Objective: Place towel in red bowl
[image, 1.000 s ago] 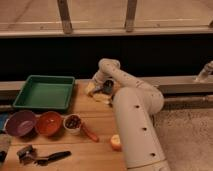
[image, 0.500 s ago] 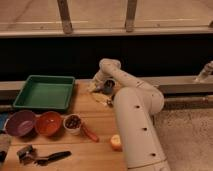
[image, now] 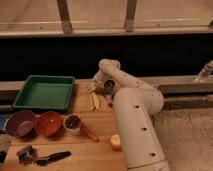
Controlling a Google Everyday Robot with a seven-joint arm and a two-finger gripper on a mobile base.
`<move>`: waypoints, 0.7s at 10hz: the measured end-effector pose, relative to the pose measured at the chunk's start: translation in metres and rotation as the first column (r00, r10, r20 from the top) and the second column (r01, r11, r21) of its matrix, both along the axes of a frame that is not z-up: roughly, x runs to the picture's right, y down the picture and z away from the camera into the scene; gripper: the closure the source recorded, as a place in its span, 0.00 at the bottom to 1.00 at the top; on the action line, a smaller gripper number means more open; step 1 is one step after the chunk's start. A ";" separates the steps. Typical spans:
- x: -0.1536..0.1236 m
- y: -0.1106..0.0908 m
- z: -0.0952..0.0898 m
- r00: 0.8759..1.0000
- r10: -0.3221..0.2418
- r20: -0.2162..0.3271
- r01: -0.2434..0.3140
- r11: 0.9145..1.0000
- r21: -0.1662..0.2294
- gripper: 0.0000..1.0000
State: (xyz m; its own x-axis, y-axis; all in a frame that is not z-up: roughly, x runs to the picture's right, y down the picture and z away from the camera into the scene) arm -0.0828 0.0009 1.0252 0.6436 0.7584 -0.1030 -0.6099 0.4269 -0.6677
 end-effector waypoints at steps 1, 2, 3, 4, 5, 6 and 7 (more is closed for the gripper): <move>-0.004 0.002 -0.003 1.000 -0.004 0.024 0.004 1.000 0.003 0.87; -0.010 0.005 -0.009 0.999 0.000 0.045 0.000 1.000 0.005 0.87; -0.012 0.002 -0.013 0.998 0.013 0.062 -0.014 1.000 0.016 0.87; -0.009 -0.009 -0.021 0.995 0.041 0.089 -0.044 0.998 0.041 0.87; -0.003 -0.022 -0.027 0.992 0.063 0.110 -0.070 0.995 0.064 0.87; -0.002 -0.034 -0.035 0.988 0.078 0.132 -0.090 0.992 0.085 0.87; -0.002 -0.048 -0.045 0.983 0.088 0.160 -0.106 0.988 0.113 0.87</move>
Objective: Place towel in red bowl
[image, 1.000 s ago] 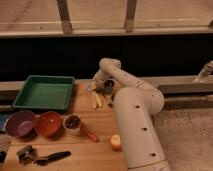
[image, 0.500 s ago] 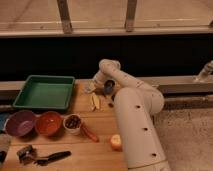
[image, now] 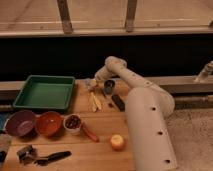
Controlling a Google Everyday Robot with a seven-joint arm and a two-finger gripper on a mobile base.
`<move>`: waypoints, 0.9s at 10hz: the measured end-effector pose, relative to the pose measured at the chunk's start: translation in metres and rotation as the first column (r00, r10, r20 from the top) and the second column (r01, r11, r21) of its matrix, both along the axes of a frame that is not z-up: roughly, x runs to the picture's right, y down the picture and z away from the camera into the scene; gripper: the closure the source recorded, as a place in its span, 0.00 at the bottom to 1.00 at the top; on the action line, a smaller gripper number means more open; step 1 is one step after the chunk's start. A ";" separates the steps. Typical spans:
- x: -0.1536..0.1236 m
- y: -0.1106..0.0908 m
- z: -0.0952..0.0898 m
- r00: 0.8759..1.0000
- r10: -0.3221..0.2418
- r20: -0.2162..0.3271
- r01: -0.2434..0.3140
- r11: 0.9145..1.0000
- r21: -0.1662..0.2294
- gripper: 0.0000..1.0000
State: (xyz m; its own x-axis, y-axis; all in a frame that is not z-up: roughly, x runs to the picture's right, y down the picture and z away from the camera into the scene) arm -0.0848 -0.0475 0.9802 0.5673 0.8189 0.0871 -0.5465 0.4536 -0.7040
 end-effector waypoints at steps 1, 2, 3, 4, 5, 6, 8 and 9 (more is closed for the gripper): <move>-0.001 -0.012 -0.008 1.000 0.011 0.027 -0.012 1.000 0.028 0.87; 0.000 -0.017 -0.012 0.999 0.016 0.043 -0.018 0.999 0.040 0.87; 0.001 -0.020 -0.015 0.998 0.017 0.056 -0.019 0.999 0.045 0.87; 0.002 -0.023 -0.023 0.997 0.014 0.072 -0.017 0.999 0.046 0.87; 0.006 -0.028 -0.034 0.996 0.010 0.088 -0.014 0.999 0.045 0.87; 0.012 -0.032 -0.046 0.995 0.003 0.097 -0.007 0.999 0.044 0.87; 0.017 -0.037 -0.074 0.992 -0.024 0.124 0.019 0.999 0.043 0.87; 0.015 -0.037 -0.085 0.990 -0.039 0.137 0.033 0.999 0.041 0.87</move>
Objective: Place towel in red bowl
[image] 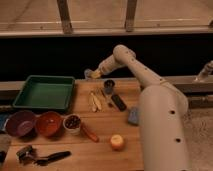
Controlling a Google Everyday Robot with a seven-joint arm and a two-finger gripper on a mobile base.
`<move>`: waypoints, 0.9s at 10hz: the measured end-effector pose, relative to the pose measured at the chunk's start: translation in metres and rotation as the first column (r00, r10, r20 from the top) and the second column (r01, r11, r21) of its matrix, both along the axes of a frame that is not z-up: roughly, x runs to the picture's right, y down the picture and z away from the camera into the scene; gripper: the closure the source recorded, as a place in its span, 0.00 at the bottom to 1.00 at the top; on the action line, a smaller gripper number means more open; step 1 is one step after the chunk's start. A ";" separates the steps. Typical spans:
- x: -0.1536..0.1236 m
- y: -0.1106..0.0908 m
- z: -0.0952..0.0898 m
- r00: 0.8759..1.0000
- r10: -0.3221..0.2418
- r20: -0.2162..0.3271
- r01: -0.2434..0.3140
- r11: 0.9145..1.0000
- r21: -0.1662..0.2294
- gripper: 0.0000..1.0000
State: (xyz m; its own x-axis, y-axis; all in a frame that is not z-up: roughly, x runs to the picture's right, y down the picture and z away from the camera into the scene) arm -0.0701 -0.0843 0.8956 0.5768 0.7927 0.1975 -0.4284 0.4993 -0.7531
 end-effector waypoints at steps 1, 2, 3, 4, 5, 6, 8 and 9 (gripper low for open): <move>-0.007 0.003 -0.015 1.000 -0.011 0.028 0.011 1.000 -0.010 0.87; -0.013 0.007 -0.032 0.998 -0.016 0.058 0.018 0.999 -0.028 0.87; -0.020 0.009 -0.046 0.996 -0.015 0.087 0.018 0.999 -0.042 0.87; -0.035 0.015 -0.063 0.991 -0.019 0.132 0.029 0.997 -0.074 0.87; -0.045 0.019 -0.072 0.987 -0.025 0.159 0.041 0.995 -0.095 0.87; -0.046 0.019 -0.073 0.986 -0.024 0.162 0.040 0.995 -0.096 0.87; -0.042 0.019 -0.072 0.987 -0.022 0.158 0.038 0.995 -0.097 0.87; -0.044 0.019 -0.072 0.987 -0.023 0.159 0.039 0.995 -0.097 0.87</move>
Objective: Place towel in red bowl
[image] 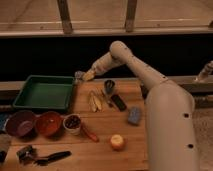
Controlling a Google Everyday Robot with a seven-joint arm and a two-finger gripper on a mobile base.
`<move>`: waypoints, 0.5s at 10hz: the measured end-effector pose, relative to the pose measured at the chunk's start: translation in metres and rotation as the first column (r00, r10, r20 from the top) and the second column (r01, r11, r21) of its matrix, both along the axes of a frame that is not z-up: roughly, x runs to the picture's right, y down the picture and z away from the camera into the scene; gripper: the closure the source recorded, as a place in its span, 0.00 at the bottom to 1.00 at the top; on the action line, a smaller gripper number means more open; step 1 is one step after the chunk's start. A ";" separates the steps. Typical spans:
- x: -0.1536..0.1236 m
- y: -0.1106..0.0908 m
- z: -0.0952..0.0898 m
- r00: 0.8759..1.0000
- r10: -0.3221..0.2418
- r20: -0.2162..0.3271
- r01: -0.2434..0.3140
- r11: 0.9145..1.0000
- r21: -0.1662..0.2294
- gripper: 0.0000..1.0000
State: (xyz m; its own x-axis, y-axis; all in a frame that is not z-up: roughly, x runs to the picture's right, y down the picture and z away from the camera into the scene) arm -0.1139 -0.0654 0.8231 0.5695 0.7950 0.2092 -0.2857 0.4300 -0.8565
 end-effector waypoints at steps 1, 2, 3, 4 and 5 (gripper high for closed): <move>-0.002 0.000 0.001 1.000 -0.002 0.005 0.002 1.000 -0.006 0.87; -0.001 0.000 0.000 1.000 -0.016 0.011 0.016 1.000 -0.012 0.87; -0.010 0.001 -0.002 0.998 -0.062 0.027 0.063 0.998 -0.007 0.87; -0.021 0.007 -0.007 0.994 -0.104 0.045 0.104 0.995 -0.003 0.87; -0.033 0.017 -0.017 0.986 -0.155 0.062 0.155 0.988 0.003 0.87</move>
State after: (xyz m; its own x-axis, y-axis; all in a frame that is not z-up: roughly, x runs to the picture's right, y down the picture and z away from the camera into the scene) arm -0.1470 -0.0480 0.8057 0.6719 0.6984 0.2465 -0.1622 0.4635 -0.8711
